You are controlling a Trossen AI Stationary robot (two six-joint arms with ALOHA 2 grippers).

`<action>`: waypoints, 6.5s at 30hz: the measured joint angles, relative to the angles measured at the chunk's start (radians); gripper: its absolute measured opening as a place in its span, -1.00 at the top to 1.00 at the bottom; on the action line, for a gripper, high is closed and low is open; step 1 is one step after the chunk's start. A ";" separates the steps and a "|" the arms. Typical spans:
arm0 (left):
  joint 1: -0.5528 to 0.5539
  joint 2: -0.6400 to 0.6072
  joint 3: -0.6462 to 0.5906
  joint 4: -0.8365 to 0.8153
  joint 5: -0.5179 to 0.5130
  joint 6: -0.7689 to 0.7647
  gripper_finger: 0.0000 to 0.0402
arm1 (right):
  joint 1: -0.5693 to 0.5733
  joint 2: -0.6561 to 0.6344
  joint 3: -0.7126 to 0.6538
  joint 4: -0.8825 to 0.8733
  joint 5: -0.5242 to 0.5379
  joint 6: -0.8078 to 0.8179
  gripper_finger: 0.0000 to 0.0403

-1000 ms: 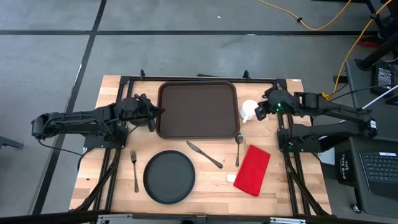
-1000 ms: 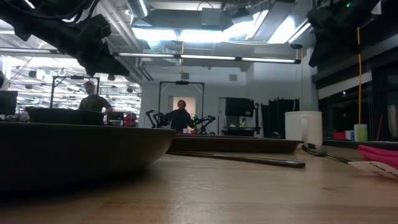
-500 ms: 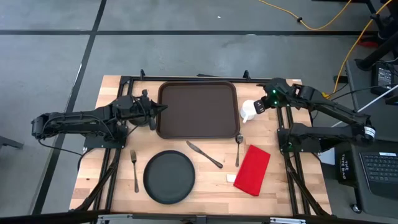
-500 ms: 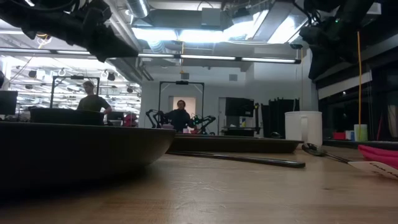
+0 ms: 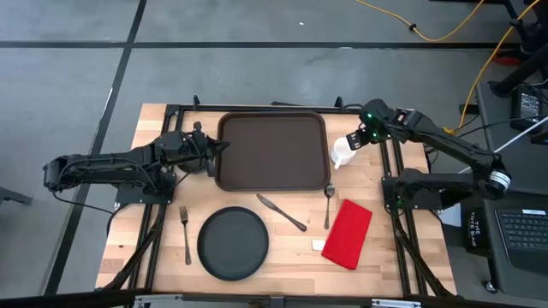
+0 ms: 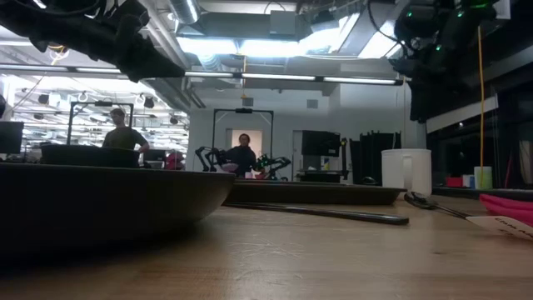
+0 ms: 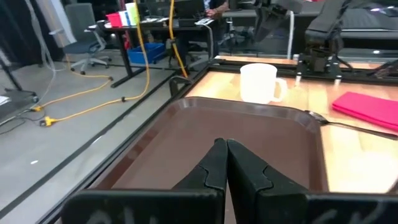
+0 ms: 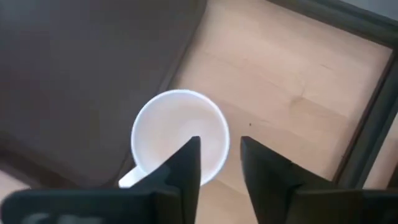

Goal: Set up tray
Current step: Put the white mug on the brown serving tray

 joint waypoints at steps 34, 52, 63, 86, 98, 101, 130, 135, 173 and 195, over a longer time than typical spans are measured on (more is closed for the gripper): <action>0.000 0.000 0.000 0.000 -0.007 0.000 0.99 | -0.085 0.285 -0.001 0.052 -0.055 -0.232 0.26; 0.000 0.000 0.000 0.000 -0.007 0.000 0.99 | -0.085 0.354 -0.001 0.097 -0.054 -0.260 0.26; 0.000 0.000 0.000 -0.001 -0.007 0.000 0.99 | -0.085 0.354 -0.001 0.088 -0.055 -0.178 0.84; 0.000 0.000 0.000 0.000 -0.007 0.000 0.99 | -0.085 0.326 0.130 -0.121 0.005 -0.095 0.95; 0.000 0.000 0.000 0.014 -0.007 0.000 0.99 | -0.083 0.325 0.383 -0.209 0.073 -0.105 0.95; 0.000 0.000 0.000 0.014 -0.007 0.000 0.99 | -0.083 0.325 0.433 -0.207 0.073 -0.106 0.95; -0.084 0.308 -0.001 0.415 -0.013 0.145 0.46 | 0.179 0.397 0.472 0.056 0.062 0.042 0.95; -0.141 0.453 -0.001 0.614 -0.142 0.149 0.30 | 0.180 0.423 0.472 0.131 0.062 0.061 0.95; -0.176 0.936 0.391 0.612 -0.387 0.358 0.18 | 0.218 0.534 0.471 0.379 -0.008 0.036 0.95; -0.130 0.935 0.391 0.644 -0.336 0.358 0.40 | 0.218 0.534 0.471 0.416 -0.026 0.036 0.95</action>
